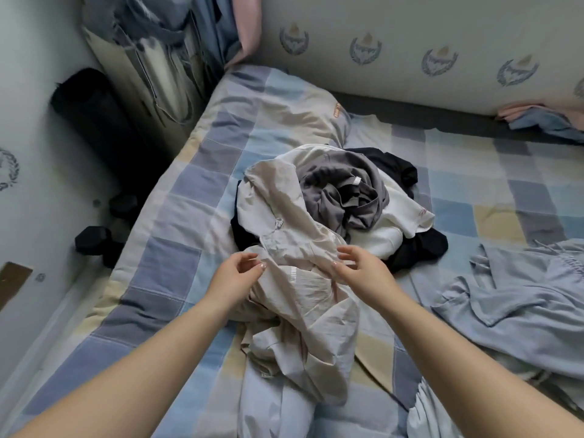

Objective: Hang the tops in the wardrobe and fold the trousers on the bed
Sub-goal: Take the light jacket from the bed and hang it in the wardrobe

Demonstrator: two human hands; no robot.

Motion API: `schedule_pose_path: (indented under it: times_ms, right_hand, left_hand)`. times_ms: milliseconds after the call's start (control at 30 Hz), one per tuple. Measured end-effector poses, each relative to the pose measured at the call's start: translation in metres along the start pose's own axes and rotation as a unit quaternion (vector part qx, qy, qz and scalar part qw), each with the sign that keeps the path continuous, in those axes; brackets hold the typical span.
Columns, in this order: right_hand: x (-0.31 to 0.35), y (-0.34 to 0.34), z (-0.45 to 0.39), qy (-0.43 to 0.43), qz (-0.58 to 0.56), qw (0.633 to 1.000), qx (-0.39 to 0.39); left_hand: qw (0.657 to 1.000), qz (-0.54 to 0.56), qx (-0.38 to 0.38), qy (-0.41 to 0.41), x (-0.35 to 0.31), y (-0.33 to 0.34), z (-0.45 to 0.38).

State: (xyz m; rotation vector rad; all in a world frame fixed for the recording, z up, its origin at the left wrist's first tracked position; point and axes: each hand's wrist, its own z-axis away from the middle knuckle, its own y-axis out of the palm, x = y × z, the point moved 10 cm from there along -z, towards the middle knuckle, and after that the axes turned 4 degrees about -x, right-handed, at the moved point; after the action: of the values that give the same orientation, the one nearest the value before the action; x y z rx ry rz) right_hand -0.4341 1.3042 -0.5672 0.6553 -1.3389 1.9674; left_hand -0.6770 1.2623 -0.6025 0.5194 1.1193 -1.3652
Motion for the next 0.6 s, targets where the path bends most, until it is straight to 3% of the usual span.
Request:
schedule_pose_path:
  times_ms: [300,400,600]
  right_hand:
    - [-0.051,0.081,-0.107,-0.024,0.080,0.996,-0.014]
    - [-0.065,0.095,-0.135,-0.023,0.097,0.995,-0.024]
    - [-0.082,0.119,-0.167,-0.011,0.084,0.996,-0.015]
  left_hand:
    - [0.999,-0.021,-0.010,0.038,0.055,0.046,-0.128]
    - [0.996,-0.074,-0.017,0.042,0.067,0.059,-0.165]
    - [0.996,-0.083,0.014,-0.034,0.094,0.087,-0.203]
